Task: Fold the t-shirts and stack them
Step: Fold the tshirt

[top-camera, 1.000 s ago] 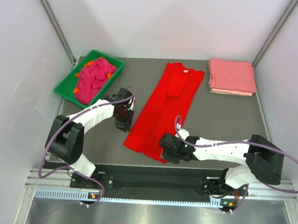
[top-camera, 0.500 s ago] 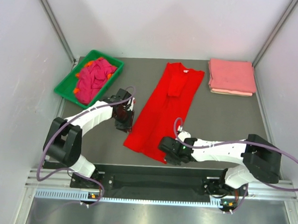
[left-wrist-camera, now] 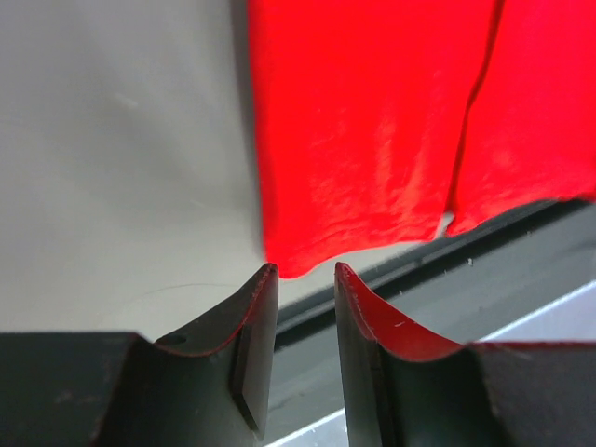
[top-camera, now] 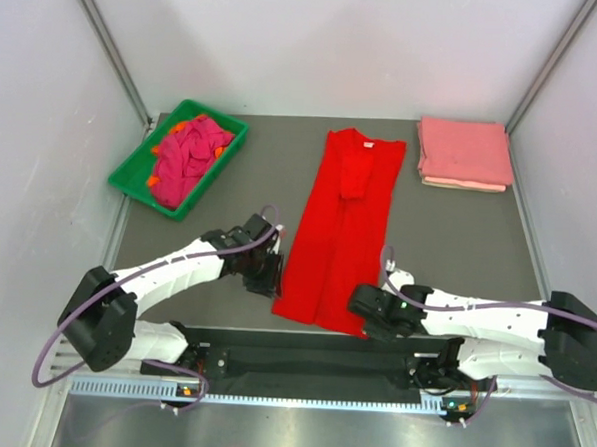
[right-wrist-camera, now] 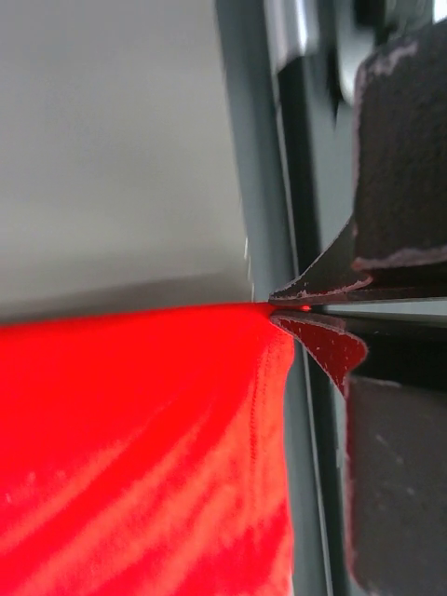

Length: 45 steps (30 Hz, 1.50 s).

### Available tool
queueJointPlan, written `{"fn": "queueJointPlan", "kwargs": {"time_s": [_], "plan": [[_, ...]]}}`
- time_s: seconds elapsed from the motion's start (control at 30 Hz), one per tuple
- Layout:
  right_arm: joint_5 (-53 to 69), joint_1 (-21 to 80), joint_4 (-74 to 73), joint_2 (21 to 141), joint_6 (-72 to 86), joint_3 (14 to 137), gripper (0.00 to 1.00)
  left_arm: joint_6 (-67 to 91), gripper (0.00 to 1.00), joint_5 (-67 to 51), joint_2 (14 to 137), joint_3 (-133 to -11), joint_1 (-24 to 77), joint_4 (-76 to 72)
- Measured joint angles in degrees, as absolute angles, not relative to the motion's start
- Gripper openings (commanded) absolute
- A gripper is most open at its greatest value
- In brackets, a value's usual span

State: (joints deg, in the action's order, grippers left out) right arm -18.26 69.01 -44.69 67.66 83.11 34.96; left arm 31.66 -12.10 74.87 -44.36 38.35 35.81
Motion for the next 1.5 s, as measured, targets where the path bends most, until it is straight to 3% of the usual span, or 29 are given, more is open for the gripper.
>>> {"fn": "queueJointPlan", "kwargs": {"time_s": [0.2,0.27,0.3,0.63,0.77,0.87,1.0,1.1,1.3,1.43,1.5], "plan": [[-17.8,69.0,-50.7,59.5,84.0,29.9,0.01,37.0,0.36,-11.6,74.9,-40.3,43.6,32.7],[-17.8,69.0,-51.9,57.8,84.3,29.7,0.08,38.0,0.36,-11.5,74.9,-39.7,43.9,32.1],[-17.8,69.0,-52.3,57.2,84.4,29.7,0.18,38.4,0.36,-11.6,74.9,-39.6,44.1,31.5],[-17.0,69.0,-57.8,54.7,84.4,33.5,0.27,41.7,0.35,-16.1,75.6,-35.2,45.4,23.3],[-18.0,68.9,-55.7,54.7,81.9,37.1,0.31,41.9,0.28,-16.7,77.6,-35.1,45.5,21.6],[-19.3,67.2,-52.7,58.0,77.1,40.6,0.31,42.2,0.18,-16.6,78.2,-34.9,45.7,20.6],[-18.6,56.6,-44.6,64.7,65.0,45.6,0.31,42.2,0.11,-15.6,78.3,-33.6,46.4,19.6],[-17.3,49.5,-38.4,68.8,55.4,48.8,0.33,42.6,0.11,-15.6,78.3,-33.3,46.8,18.9],[-12.2,37.8,-25.3,81.8,41.6,58.8,0.29,43.5,0.22,-15.7,78.3,-33.1,47.8,17.6],[-10.8,35.1,-21.4,93.4,35.9,68.3,0.29,43.6,0.22,-15.8,78.3,-33.1,48.3,17.5],[-9.7,34.7,-20.8,97.9,34.4,72.1,0.28,43.6,0.17,-15.5,78.3,-33.1,48.4,17.6]]}}
